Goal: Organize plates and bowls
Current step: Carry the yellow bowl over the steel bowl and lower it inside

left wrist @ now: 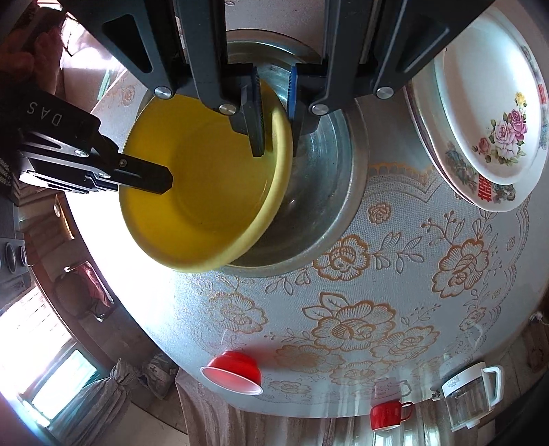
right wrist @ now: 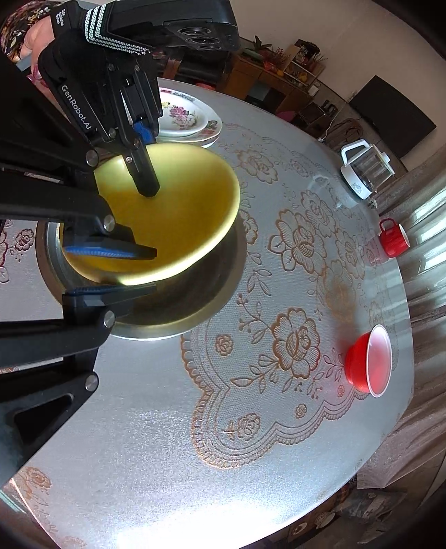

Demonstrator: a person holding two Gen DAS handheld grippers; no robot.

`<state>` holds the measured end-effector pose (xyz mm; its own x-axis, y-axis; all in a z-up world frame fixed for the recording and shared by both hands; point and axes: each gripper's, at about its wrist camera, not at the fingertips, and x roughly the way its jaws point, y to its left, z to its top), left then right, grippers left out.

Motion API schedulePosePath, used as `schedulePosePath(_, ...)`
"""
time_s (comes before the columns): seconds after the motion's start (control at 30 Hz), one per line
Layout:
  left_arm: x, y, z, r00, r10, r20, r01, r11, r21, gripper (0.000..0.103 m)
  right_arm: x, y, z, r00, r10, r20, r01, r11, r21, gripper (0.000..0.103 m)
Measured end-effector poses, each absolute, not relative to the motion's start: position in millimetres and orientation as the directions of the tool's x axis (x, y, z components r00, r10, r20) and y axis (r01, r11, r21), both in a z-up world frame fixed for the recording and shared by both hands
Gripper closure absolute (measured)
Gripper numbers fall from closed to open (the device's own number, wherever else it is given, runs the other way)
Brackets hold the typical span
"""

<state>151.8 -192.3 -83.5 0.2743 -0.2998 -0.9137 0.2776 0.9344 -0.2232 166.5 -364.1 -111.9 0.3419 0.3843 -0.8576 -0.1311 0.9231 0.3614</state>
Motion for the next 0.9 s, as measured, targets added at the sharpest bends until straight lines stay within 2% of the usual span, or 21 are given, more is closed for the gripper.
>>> schedulePosePath(0.67,158.5,-196.2,-100.1,0.290,-0.234,-0.928,0.287,0.946,-0.149,0.090,174.1,-355.8,-138.5,0.274,0.348,-0.896,-0.100,0.937,0.333,0.091)
schedulePosePath(0.9,157.3,-200.3,-100.0,0.321,-0.183,-0.929,0.311,0.947,-0.079,0.088,176.3,-351.0,-141.8,0.247,0.337,-0.909,-0.101,0.941,0.322,0.091)
